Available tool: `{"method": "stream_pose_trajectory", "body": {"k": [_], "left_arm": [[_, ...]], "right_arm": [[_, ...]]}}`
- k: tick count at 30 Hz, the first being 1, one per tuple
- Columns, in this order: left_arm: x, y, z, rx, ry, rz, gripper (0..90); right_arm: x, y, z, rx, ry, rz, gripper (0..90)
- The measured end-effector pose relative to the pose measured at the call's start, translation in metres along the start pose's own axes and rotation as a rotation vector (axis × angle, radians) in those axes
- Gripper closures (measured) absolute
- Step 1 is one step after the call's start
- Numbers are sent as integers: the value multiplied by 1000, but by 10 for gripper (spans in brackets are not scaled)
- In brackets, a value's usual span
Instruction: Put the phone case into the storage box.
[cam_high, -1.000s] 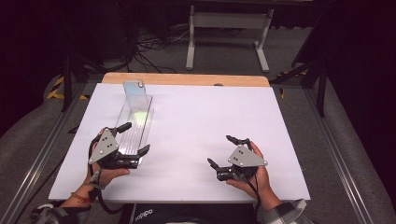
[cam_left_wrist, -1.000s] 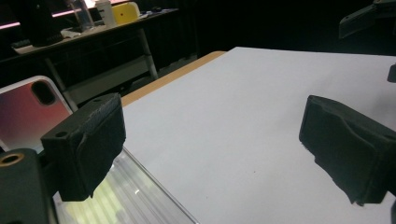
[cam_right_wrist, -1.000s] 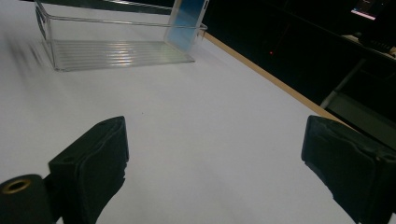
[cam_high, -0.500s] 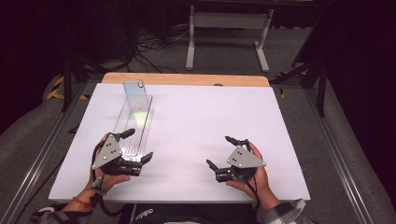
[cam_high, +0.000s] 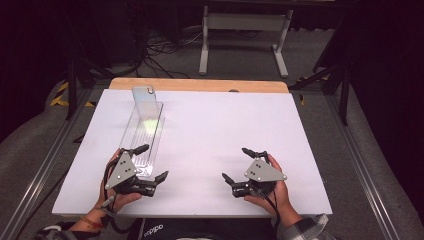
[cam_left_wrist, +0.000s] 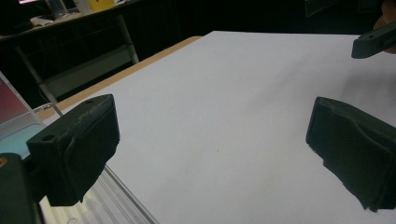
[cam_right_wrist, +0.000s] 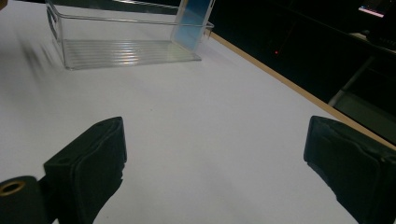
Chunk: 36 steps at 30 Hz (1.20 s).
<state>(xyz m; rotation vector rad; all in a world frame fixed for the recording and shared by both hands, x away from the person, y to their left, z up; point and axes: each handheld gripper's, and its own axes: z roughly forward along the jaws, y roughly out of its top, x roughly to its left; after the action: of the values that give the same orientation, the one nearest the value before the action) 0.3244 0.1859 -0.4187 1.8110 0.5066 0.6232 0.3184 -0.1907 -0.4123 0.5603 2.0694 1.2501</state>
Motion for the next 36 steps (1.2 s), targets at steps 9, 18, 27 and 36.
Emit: {"method": "stream_pose_trajectory", "body": {"k": [9,18,27,36], "left_arm": [[-8,-11,1,38,-16,-29,35],[-10,-13,3,52,-19,-6,37],[-8,-12,-1,30,-23,-12,38],[-6,-10,-4,20,-23,-15,42]], "right_arm": [[1,-5,-4,8,9,-7,56],[5,-3,-3,2,16,-22,53],[5,-3,-3,7,14,-18,53],[7,-2,-3,3,5,-21,54]]}}
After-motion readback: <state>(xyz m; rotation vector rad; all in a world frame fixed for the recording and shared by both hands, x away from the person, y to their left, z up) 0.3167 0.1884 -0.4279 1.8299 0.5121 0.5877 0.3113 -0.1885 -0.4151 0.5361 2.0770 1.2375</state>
